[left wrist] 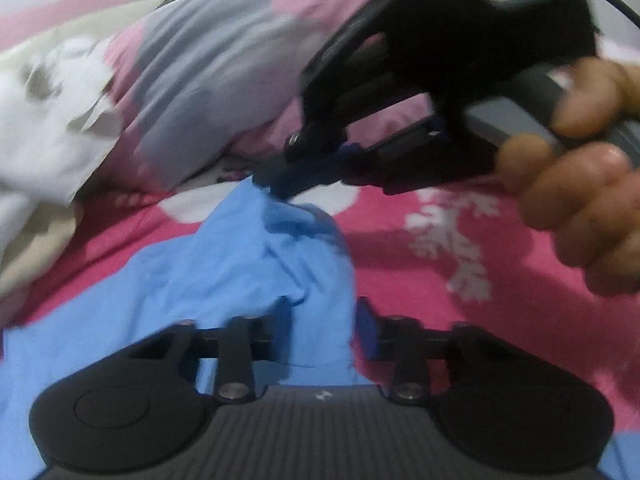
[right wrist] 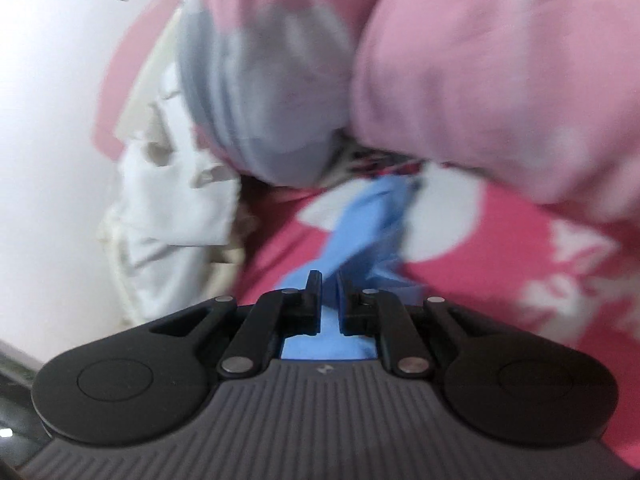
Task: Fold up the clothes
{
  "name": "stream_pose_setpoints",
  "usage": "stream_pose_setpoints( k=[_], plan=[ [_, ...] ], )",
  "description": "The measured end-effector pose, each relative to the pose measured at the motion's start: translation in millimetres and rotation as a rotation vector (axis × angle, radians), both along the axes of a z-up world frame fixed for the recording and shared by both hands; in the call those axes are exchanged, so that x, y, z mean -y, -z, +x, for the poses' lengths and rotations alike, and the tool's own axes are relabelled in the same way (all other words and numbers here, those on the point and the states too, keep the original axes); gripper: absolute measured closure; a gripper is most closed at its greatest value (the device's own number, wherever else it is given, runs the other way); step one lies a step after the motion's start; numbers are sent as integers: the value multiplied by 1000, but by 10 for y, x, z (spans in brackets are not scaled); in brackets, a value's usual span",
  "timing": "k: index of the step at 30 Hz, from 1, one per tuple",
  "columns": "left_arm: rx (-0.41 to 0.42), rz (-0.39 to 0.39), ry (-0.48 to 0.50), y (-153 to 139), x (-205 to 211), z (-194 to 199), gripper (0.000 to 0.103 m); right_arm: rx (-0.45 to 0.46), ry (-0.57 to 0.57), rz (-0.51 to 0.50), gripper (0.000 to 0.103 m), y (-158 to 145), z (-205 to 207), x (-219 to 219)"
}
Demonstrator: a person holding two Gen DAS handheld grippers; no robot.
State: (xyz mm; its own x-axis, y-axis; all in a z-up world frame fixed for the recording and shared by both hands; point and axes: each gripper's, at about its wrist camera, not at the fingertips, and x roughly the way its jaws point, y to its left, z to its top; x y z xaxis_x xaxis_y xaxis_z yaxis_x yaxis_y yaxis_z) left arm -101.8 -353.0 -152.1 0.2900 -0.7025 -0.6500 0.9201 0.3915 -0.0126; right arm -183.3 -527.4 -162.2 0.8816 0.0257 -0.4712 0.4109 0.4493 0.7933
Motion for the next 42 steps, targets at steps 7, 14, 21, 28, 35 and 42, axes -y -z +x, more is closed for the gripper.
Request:
stream_pose_setpoints(
  k=[7, 14, 21, 28, 35, 42],
  plan=[
    [-330, -113, -116, 34, -201, 457, 96, 11, 89, -52, 94, -89, -301, 10],
    [-417, -143, -134, 80, -233, 555, 96, -125, 86, -70, 73, 164, -421, -7],
    [-421, -145, -133, 101, -244, 583, 95, -214, -201, -548, 67, -68, -318, -353],
    [-418, -146, -127, 95, -259, 584, 94, -212, -336, -664, 62, -74, -588, -325],
    [-371, -142, -96, 87, -247, 540, 94, -239, -419, -664, 77, 147, 33, -375],
    [-258, -154, -28, -8, -307, 415, 40, -218, -344, -518, 98, -223, -85, -249]
  ],
)
